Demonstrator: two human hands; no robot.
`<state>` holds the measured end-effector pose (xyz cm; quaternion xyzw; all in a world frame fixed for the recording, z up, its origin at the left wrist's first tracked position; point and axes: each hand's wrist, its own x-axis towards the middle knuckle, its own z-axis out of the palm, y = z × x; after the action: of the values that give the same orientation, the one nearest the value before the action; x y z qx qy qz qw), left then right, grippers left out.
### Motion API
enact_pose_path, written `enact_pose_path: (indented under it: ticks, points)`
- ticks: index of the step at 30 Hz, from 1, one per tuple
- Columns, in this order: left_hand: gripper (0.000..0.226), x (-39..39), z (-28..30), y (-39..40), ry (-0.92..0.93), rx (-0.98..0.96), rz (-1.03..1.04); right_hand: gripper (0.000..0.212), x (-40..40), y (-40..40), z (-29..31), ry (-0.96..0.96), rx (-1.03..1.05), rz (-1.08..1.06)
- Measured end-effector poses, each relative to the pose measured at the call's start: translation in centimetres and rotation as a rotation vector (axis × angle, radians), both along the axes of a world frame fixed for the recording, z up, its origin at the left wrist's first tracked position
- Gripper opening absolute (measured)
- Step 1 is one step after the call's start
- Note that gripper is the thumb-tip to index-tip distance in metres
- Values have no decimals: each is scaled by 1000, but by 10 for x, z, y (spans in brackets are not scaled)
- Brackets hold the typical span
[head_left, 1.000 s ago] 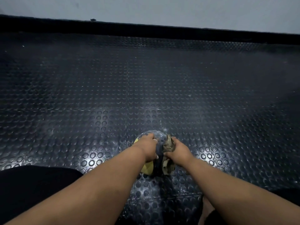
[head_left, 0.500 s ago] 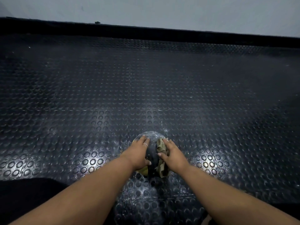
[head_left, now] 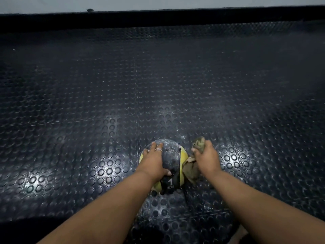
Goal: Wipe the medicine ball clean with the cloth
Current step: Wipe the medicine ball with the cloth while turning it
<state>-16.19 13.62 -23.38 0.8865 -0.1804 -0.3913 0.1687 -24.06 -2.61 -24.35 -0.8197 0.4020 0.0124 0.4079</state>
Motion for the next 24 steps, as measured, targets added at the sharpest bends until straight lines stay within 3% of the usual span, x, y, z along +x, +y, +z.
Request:
enact_pose_path:
  ticks: [8,13,15,20,24]
  points:
    - [113,4,-2,-1,-21,21,-43,45,19,29,0,-24,-32,376]
    - [113,1,0,4,-50,5,-54,11,37,16,-2,-42,21,79]
    - [113,2,-1,7,-46,7,-46,17,34,24,-1,-7,-55,155]
    - [115,11,-4,12,-30,-13,-17,34,-1,50,5,-148,-103,423]
    - [112,6,-2,5,-39,9,-52,29,9,34,2,-128,-125,372]
